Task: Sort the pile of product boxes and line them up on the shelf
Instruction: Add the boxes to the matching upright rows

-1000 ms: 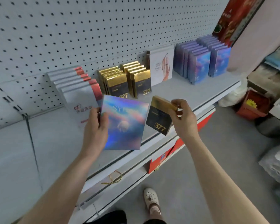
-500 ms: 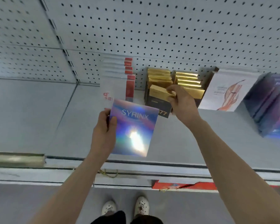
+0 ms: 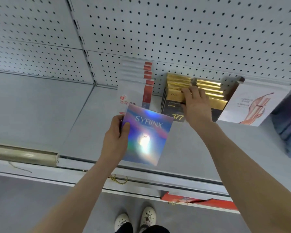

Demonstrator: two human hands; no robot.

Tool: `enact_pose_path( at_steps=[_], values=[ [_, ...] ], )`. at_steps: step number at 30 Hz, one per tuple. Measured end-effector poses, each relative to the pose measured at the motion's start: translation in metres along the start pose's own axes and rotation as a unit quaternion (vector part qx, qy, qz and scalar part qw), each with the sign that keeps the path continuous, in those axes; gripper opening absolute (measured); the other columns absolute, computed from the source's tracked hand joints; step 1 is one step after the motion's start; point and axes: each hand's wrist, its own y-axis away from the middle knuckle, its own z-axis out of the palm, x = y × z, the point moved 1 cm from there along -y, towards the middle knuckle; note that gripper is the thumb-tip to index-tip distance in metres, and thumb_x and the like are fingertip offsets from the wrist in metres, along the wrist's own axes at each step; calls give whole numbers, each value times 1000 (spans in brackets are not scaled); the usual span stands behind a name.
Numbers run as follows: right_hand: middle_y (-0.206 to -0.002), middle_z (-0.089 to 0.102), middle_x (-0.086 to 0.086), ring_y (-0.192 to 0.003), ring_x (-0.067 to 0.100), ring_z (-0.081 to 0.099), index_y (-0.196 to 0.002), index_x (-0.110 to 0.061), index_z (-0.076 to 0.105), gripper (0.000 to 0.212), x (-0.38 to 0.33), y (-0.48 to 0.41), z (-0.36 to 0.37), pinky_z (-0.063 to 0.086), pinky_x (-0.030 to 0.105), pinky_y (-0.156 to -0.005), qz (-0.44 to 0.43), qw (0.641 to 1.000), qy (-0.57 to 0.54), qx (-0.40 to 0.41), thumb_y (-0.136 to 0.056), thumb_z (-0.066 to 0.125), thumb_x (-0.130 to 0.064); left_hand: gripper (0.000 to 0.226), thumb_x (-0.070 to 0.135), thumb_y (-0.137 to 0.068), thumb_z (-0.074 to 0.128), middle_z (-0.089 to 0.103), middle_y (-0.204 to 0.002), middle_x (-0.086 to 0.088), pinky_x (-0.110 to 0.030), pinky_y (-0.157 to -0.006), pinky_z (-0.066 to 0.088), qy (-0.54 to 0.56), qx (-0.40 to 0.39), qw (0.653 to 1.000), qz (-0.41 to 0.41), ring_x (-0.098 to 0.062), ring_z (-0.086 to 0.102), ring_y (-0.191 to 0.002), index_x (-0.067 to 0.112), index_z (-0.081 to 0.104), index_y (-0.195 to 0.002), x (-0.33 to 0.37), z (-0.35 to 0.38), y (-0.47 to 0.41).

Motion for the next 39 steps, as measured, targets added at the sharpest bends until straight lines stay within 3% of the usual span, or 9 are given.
enact_pose_path(
  at_steps=[5,8,14,17,21,24,30,35,39],
  values=[
    [-128,54,12,-114,34,51,-131,-14,50,45,-2,23,-20,43,45,-94,24,998,-45,42,-88,63,-12,35,42,-86,39,62,-93,18,-20,-65,46,7,-27,999,18,4,60,-77,25,50,-114,0,1,2],
    [-121,59,9,-105,30,55,-125,-14,55,28,-6,54,-39,46,44,-88,34,985,-144,87,-97,51,-16,38,43,-86,39,63,-93,11,-32,-72,49,14,-49,998,31,-10,62,-82,21,51,-113,0,7,5],
    [-121,60,-3,-106,13,55,-125,-25,57,34,-11,123,-64,46,29,-92,69,944,-312,-78,-99,45,-44,14,31,-97,45,59,-89,16,-28,-71,45,11,-133,988,81,-3,56,-80,25,49,-108,11,52,18],
    [-115,60,-1,-101,14,55,-125,-24,56,35,14,152,-68,45,26,-90,92,936,-335,-48,-95,56,-41,18,34,-95,43,57,-90,18,-20,-70,44,11,-188,975,119,3,55,-79,26,48,-110,25,88,32],
    [-109,61,0,-92,15,52,-119,-16,57,32,75,182,-78,37,19,-77,141,946,-291,-32,-94,57,-36,17,28,-99,47,63,-100,8,-21,-75,46,-4,-271,947,171,-2,60,-86,22,50,-115,53,141,47],
    [-102,63,7,-90,25,54,-113,-11,59,36,135,201,-83,37,28,-77,142,964,-224,6,-88,54,-36,23,21,-98,51,63,-110,4,-23,-79,48,-40,-296,928,223,-12,63,-94,22,53,-121,75,187,50],
    [-91,63,14,-83,37,56,-108,-6,61,39,287,238,-99,46,44,-76,168,975,-138,49,-85,55,-37,32,18,-94,58,60,-110,0,-33,-86,50,-103,-264,898,336,-11,59,-93,22,54,-125,131,296,61],
    [-87,60,7,-80,35,55,-106,-13,62,38,396,245,-105,46,45,-72,136,986,-89,46,-82,50,-41,42,20,-91,60,56,-123,-8,-38,-91,47,-204,-258,844,423,-29,56,-110,14,52,-132,183,388,77],
    [-86,56,5,-79,33,53,-107,-17,59,31,446,228,-90,47,47,-70,84,989,-114,44,-84,53,-37,54,22,-90,60,48,-134,-9,-38,-98,40,-258,-239,835,423,-29,47,-121,13,42,-141,210,439,86]
  ],
)
